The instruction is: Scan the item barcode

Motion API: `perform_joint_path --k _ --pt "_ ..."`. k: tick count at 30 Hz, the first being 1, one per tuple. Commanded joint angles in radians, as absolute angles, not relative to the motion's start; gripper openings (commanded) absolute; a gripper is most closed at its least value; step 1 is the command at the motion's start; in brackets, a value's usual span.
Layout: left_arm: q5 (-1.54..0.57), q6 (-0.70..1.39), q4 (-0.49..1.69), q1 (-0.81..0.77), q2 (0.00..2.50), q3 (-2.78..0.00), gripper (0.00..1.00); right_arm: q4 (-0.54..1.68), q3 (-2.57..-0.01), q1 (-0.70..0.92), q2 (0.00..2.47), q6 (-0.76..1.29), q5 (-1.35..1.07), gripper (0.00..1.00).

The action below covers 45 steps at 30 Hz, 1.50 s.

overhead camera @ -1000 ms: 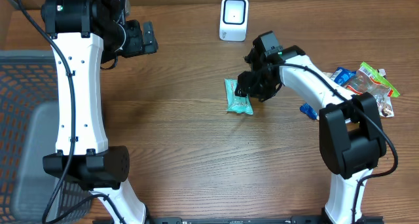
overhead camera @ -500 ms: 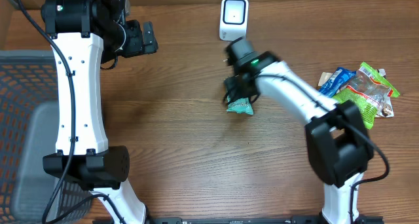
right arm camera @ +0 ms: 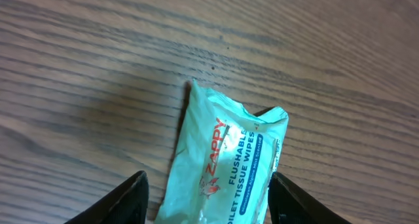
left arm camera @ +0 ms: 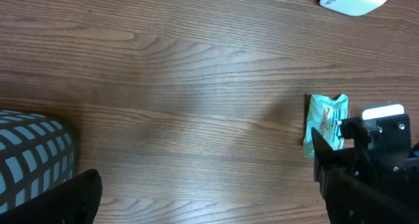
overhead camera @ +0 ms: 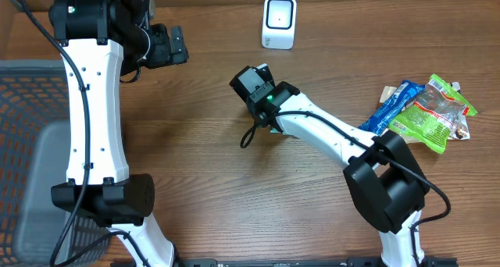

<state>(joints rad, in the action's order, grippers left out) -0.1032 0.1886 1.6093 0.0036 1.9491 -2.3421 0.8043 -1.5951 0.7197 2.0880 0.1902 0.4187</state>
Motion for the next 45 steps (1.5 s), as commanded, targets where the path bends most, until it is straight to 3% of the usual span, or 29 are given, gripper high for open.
perform_joint_path --k 1,11,16,31,34,40,45 --pt "-0.1 0.203 1.611 0.0 1.95 -2.358 1.0 0.802 -1.617 0.723 2.113 0.206 0.41 0.59" --pt "-0.1 0.203 1.611 0.0 1.95 -2.358 1.0 0.821 -1.603 0.722 2.173 0.21 0.402 0.58" --pt "-0.1 0.203 1.611 0.0 1.95 -2.358 1.0 0.821 -1.579 0.722 2.18 0.209 0.402 0.52" --pt "-0.1 0.203 1.611 0.0 1.95 -2.358 1.0 0.879 -1.571 0.716 2.258 0.148 0.426 0.52" --pt "-0.1 0.203 1.611 0.0 1.95 -2.358 1.0 0.897 -1.571 0.716 2.258 0.149 0.426 0.43" --pt "-0.1 0.203 1.611 0.0 1.95 -2.358 1.0 0.926 -1.572 0.716 2.257 0.148 0.447 0.12" --pt "-0.1 0.203 1.611 0.0 1.95 -2.358 1.0 0.958 -1.592 0.721 2.257 0.149 0.451 0.04"
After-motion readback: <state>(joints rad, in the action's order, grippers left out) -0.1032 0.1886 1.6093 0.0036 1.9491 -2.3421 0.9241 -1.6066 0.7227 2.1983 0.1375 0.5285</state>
